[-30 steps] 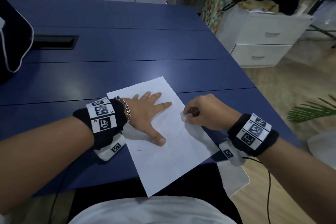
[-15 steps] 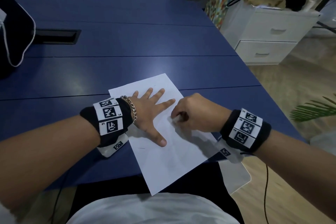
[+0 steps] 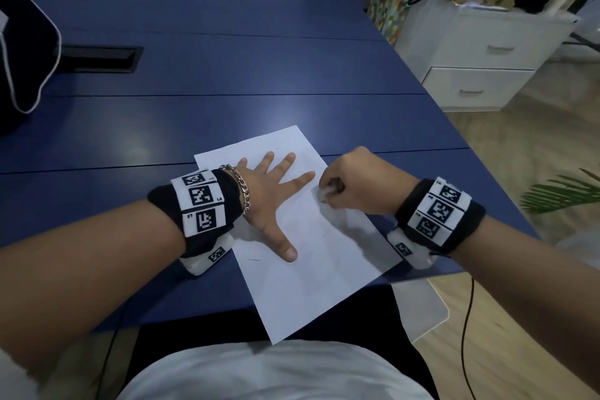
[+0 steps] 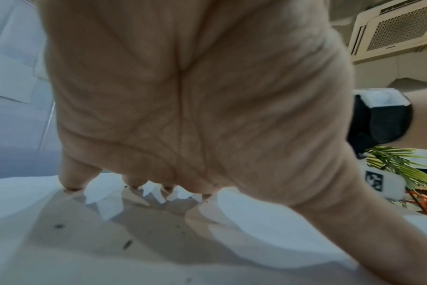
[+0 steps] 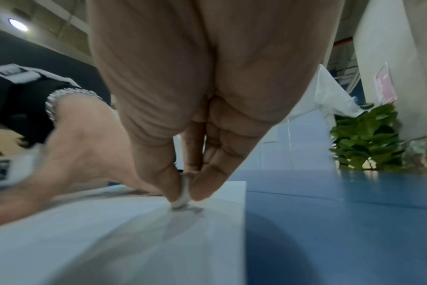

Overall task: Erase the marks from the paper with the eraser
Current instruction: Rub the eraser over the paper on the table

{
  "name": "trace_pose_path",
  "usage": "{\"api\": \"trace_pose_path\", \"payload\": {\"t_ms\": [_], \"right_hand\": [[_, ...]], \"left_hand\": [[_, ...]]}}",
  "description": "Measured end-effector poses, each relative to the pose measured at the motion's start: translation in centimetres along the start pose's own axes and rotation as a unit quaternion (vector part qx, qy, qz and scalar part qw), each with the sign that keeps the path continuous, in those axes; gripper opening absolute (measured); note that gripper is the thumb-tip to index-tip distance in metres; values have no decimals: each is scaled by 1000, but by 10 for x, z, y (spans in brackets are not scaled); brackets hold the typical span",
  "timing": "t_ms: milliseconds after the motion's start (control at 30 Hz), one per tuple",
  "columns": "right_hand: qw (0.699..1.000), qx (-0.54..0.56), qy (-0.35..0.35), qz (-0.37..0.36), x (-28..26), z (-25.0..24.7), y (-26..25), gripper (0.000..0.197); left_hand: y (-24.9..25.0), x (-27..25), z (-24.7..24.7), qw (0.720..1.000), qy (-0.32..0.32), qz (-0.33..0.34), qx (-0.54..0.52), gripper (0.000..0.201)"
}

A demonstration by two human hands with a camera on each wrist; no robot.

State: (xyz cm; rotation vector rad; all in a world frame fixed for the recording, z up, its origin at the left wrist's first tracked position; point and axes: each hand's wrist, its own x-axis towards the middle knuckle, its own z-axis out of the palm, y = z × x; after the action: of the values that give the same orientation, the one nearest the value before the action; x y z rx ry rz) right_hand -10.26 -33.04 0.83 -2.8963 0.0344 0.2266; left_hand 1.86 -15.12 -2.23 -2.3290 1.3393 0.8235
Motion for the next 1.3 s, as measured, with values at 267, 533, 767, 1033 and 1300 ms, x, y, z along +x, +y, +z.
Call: {"api": "trace_pose_path", "payload": {"t_ms": [267,533,767,1033,1300], "right_hand": [[999,-17,-12,-29,-1,2,-8,12],[996,-29,-64,-48,-6,1,-17,7],[998,-9,-39,-54,-9,9,-21,10],[998,52,25,10,-32,-13,17,16],[998,43,30,31,-75,24,21,10]], "left_hand": [[3,-1,-1,1000,1,-9,14,159],[2,-1,0,1000,7,-9,10,159],[3,-1,1,1000,11,-10,12,158],[1,-3,1,1000,14,-7,3,160],[12,-16,3,999,34,-36,19,152]]}}
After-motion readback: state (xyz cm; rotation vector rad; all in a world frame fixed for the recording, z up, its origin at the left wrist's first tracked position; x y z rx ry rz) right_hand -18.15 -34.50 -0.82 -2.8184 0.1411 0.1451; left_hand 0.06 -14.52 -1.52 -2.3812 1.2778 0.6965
